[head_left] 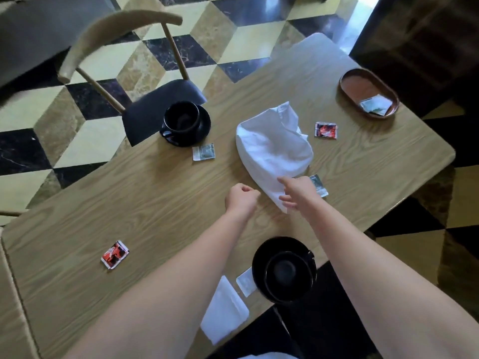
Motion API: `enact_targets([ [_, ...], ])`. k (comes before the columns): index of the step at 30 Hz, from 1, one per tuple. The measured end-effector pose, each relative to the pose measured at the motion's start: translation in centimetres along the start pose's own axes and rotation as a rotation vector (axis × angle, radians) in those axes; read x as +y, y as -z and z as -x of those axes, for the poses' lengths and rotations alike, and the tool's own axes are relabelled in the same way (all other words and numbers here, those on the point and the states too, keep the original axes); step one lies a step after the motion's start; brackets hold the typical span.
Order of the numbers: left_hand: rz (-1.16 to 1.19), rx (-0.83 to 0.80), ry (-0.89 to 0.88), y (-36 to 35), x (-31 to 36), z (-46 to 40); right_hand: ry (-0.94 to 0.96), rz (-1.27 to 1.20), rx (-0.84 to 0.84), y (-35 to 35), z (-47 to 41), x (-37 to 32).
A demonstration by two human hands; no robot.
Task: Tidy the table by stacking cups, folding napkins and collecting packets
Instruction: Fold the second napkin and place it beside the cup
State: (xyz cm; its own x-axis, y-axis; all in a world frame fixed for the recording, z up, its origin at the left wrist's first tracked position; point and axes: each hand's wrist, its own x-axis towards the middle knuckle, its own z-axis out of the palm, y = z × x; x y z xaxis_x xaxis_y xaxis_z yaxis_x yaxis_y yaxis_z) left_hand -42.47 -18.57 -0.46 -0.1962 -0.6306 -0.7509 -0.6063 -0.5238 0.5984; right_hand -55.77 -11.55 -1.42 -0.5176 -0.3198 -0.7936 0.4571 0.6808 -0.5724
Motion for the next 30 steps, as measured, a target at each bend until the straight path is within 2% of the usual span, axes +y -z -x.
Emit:
enact_targets([
  [5,0.279,-0.245,0.316,-3.4,2.8,-0.7,-0.115,-0.303,-0.014,0.1,-3.1,-0.4],
  [8,0.496,-0.307,0.433,-4.6,3.3,-0.8,-0.086,-0.332,0.006,-0.2,-3.1,-1.2],
  [10,0.695,-0.309,0.49,-4.9,3.8,-0.4,-0.013,-0.353,0.002,-0.2,-2.3,-2.2],
  [14,1.05,-0.307,0.514,-3.8,5.4,0.7,0.318,-0.336,0.048,-0.9,1.6,-5.4],
  [18,1.315,-0.326,0.357,-0.2,7.7,2.4,0.521,-0.313,-0.069,-2.4,7.3,-8.6],
  [22,1.525,-0.254,0.169,6.4,9.1,5.8,0.587,-0.328,-0.199,-4.2,13.3,-11.4],
  [24,1.678,-0.273,0.087,10.1,9.4,7.9,0.594,-0.367,-0.328,-5.2,16.6,-12.8],
  [26,1.671,-0.25,-0.148,13.5,9.0,10.7,0.602,-0.44,-0.513,-6.7,20.0,-14.1],
  [28,1.477,-0.206,-0.402,17.1,8.7,13.9,0.636,-0.48,-0.672,-8.2,23.7,-15.1],
  [29,1.489,-0.231,-0.451,18.9,8.5,15.1,0.667,-0.482,-0.728,-9.0,25.4,-15.4],
  [30,1.641,-0.341,-0.483,20.9,8.4,15.8,0.705,-0.468,-0.767,-9.7,27.2,-15.5],
])
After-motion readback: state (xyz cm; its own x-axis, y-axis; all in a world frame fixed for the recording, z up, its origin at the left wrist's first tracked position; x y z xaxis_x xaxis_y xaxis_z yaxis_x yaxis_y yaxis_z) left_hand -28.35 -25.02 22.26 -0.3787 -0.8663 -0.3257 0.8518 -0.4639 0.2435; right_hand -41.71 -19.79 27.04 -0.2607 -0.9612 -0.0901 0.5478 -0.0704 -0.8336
